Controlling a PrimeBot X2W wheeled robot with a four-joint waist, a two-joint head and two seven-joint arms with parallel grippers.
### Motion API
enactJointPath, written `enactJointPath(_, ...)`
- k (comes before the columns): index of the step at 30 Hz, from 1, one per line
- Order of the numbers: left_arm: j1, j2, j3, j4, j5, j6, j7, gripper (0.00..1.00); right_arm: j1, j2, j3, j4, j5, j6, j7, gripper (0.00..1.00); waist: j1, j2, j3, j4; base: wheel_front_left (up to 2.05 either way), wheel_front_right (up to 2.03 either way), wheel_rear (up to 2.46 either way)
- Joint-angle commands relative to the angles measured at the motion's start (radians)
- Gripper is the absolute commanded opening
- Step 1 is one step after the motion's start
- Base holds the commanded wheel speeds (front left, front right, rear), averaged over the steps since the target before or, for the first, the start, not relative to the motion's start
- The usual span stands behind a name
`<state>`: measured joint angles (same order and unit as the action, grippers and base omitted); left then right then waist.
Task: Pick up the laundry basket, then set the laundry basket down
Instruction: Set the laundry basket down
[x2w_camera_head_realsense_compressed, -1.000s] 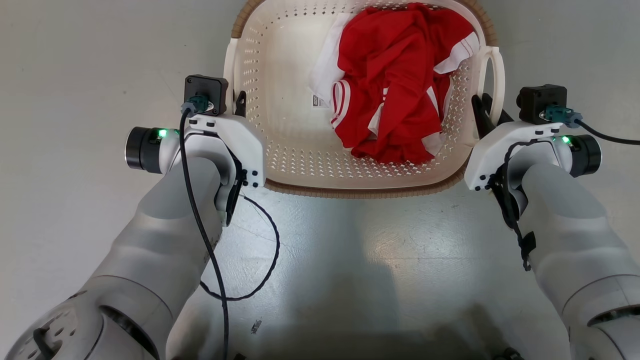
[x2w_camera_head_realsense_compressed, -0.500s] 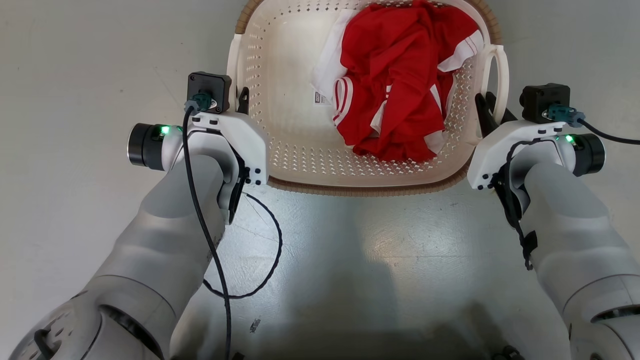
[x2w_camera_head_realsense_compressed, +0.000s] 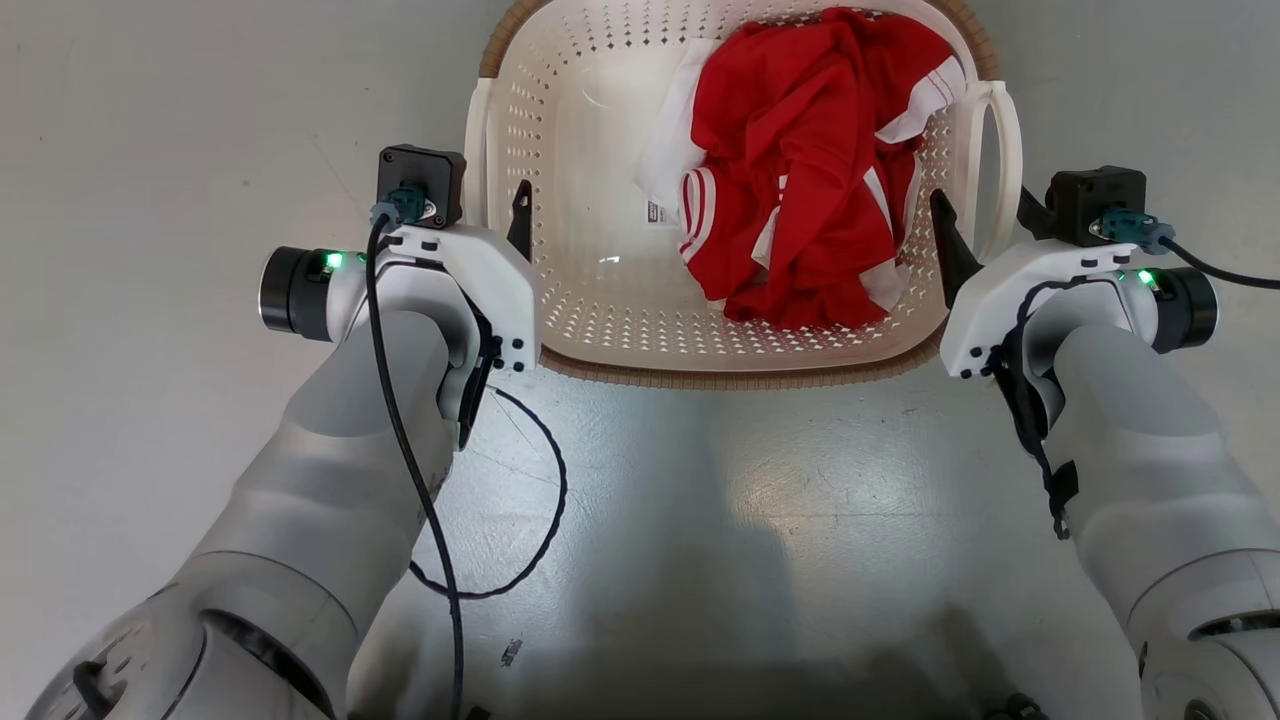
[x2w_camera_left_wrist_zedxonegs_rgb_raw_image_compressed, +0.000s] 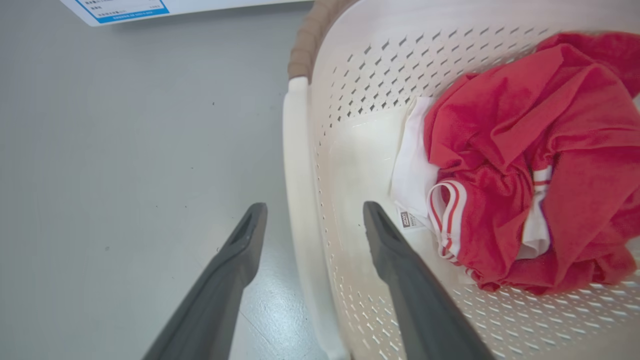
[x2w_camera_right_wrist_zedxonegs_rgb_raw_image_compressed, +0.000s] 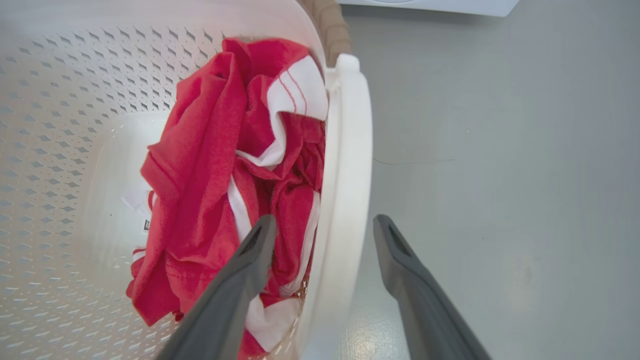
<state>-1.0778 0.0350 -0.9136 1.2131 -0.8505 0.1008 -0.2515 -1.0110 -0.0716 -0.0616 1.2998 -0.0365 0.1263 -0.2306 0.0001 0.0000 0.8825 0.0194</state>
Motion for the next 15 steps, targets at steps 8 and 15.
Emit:
enactJointPath(8,0.012,0.018,0.03,0.001,0.026,-0.002,-0.01,1.0,0.037,0.021,0.006,-0.009,0.0,0.004,-0.021,1.0,-0.0001,0.0,-0.009,-0.001,0.0,0.0,0.0)
enactJointPath(15,0.021,0.017,0.049,-0.004,0.037,0.0,-0.01,1.0,0.04,0.021,0.003,-0.009,0.003,0.004,-0.027,1.0,-0.0001,0.0,-0.032,-0.005,0.0,0.0,0.0)
